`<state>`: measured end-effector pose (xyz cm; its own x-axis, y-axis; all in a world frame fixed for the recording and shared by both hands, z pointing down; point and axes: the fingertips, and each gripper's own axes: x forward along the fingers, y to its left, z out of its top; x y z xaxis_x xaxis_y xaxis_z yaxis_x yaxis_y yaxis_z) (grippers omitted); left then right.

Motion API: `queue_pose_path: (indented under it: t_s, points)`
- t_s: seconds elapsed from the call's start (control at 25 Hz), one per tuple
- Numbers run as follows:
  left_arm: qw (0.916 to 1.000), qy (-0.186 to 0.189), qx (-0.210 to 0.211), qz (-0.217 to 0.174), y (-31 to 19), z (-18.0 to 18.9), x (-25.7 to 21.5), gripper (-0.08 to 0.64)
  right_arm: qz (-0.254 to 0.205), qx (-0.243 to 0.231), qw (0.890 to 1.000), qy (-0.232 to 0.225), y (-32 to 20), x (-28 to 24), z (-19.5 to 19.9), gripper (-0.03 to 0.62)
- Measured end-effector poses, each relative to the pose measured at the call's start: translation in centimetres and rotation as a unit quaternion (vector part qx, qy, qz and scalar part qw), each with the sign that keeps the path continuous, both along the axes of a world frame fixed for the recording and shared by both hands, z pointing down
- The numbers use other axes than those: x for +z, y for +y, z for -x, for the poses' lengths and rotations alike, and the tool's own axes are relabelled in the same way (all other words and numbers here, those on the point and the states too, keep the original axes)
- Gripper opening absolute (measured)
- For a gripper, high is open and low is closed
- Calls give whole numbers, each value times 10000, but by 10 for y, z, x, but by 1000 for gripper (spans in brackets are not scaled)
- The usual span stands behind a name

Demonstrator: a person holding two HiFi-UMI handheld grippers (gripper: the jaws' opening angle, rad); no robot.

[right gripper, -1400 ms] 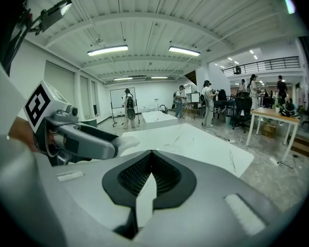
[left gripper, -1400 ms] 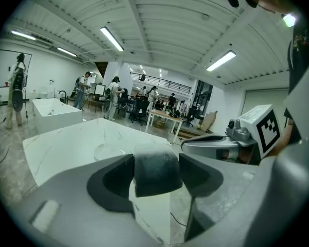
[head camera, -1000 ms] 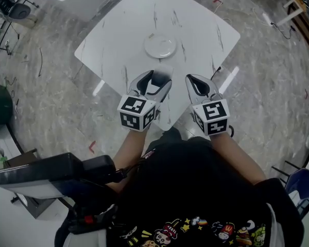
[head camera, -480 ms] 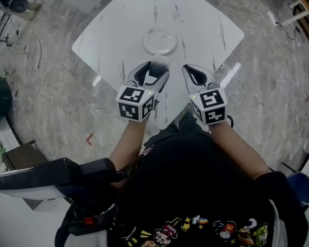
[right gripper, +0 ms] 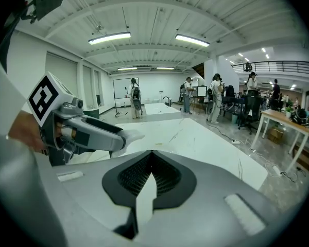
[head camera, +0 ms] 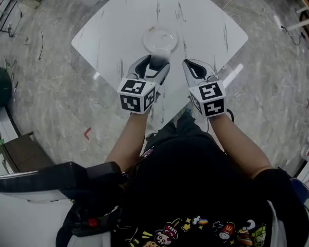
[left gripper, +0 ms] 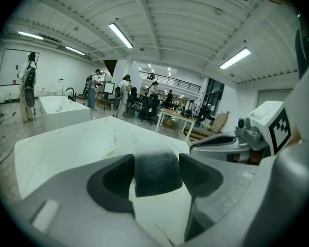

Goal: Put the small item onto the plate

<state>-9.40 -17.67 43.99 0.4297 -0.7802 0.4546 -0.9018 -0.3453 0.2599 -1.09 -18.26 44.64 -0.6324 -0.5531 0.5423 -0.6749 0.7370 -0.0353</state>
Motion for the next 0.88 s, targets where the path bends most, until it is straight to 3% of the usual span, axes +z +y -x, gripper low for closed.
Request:
queue_pose_path:
  t_s: [0.88]
  points:
    - [9988, -164, -300, 357, -50, 11, 54, 279, 419, 197, 9989, 67, -34, 56, 11, 23]
